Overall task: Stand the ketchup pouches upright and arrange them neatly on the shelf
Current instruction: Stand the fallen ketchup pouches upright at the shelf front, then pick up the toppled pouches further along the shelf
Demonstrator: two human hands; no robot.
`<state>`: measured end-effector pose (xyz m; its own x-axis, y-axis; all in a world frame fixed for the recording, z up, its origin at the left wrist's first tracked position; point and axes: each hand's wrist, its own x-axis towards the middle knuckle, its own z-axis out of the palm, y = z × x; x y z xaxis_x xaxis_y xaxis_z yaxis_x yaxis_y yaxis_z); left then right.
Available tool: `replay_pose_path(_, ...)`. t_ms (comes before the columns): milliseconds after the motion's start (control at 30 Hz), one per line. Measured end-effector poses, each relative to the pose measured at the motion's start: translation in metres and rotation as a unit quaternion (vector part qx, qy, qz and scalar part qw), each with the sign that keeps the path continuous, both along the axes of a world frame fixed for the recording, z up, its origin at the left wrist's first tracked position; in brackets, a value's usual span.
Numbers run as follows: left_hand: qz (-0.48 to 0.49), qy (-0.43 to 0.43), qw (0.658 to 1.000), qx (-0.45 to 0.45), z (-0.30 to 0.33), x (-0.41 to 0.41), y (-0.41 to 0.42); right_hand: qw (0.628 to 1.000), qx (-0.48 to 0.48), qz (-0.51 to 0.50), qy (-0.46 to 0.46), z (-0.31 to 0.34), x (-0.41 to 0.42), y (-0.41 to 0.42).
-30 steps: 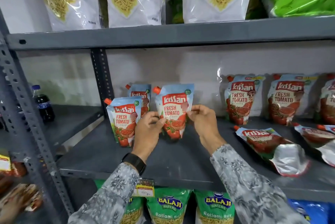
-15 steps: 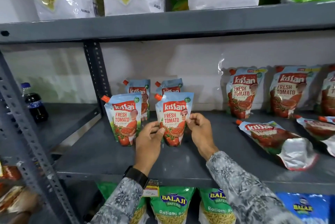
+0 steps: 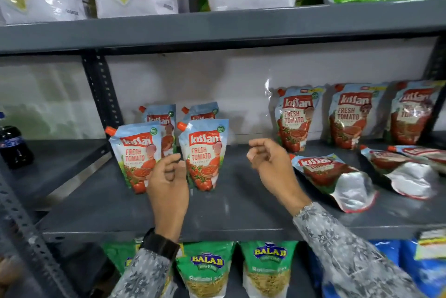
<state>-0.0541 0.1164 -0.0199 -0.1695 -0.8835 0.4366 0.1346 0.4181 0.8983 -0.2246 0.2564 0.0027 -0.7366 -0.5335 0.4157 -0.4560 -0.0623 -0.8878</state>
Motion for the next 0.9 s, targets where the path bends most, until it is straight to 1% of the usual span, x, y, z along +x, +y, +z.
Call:
replay_pose_path(33, -0.019, 0.009, 1.0, 0.009, 0.005, -0.006, 0.012, 0.999, 0.011, -0.005, 0.039, 0.01, -0.008, 0.015)
replay_pose_path(100, -0.085, -0.01, 0.996, 0.039, 0.013, -0.028, 0.038, 0.988, 0.062, -0.046, 0.137, 0.029, -0.031, 0.049)
replay_pose_path(167, -0.169, -0.081, 0.98, 0.071, 0.017, -0.061, 0.065, 0.959, 0.135, -0.11, 0.225, 0.044, -0.057, 0.085)
replay_pose_path(200, -0.21, -0.125, 0.966, 0.088, 0.017, -0.079, 0.08, 0.944, 0.171, -0.145, 0.242, 0.049, -0.071, 0.102)
replay_pose_path(233, -0.247, -0.158, 0.95, 0.11, 0.015, -0.098, 0.094, 0.932, 0.205, -0.176, 0.24, 0.051, -0.087, 0.12)
replay_pose_path(267, -0.278, -0.181, 0.933, 0.136, 0.013, -0.117, 0.108, 0.923, 0.242, -0.203, 0.219, 0.05, -0.103, 0.135)
replay_pose_path(333, -0.31, -0.229, 0.906, 0.174, 0.008, -0.147, 0.123, 0.904, 0.321, -0.229, 0.163, 0.043, -0.128, 0.151)
replay_pose_path(400, -0.312, -0.286, 0.884, 0.198, 0.008, -0.173, 0.137, 0.884, 0.404, -0.211, 0.104, 0.033, -0.15, 0.16)
replay_pose_path(467, -0.303, -0.316, 0.871, 0.224, 0.011, -0.19, 0.144, 0.886, 0.437, -0.147, 0.049, 0.027, -0.164, 0.159)
replay_pose_path(533, -0.292, -0.316, 0.87, 0.239, 0.015, -0.201, 0.152, 0.901, 0.427, -0.071, 0.003, 0.024, -0.177, 0.155)
replay_pose_path(600, -0.289, -0.306, 0.876, 0.237, 0.017, -0.207, 0.161, 0.913, 0.401, -0.022, -0.071, 0.022, -0.186, 0.151)
replay_pose_path(633, -0.287, -0.303, 0.878, 0.234, 0.018, -0.208, 0.164, 0.918, 0.38, -0.015, -0.109, 0.02, -0.189, 0.148)
replay_pose_path(700, -0.292, -0.288, 0.878, 0.247, 0.02, -0.207, 0.169, 0.929, 0.332, -0.034, -0.16, 0.018, -0.191, 0.146)
replay_pose_path(733, -0.299, -0.27, 0.876, 0.265, 0.02, -0.205, 0.17, 0.936, 0.307, -0.049, -0.164, 0.015, -0.193, 0.145)
replay_pose_path(800, -0.3, -0.234, 0.882, 0.28, 0.024, -0.202, 0.171, 0.955, 0.248, -0.076, -0.143, 0.01, -0.195, 0.143)
replay_pose_path(833, -0.295, -0.226, 0.889, 0.268, 0.025, -0.2, 0.171, 0.965, 0.214, -0.075, -0.13, 0.006, -0.197, 0.141)
replay_pose_path(900, -0.282, -0.217, 0.91, 0.212, 0.035, -0.197, 0.169, 0.981, 0.153, -0.058, -0.108, 0.008, -0.196, 0.138)
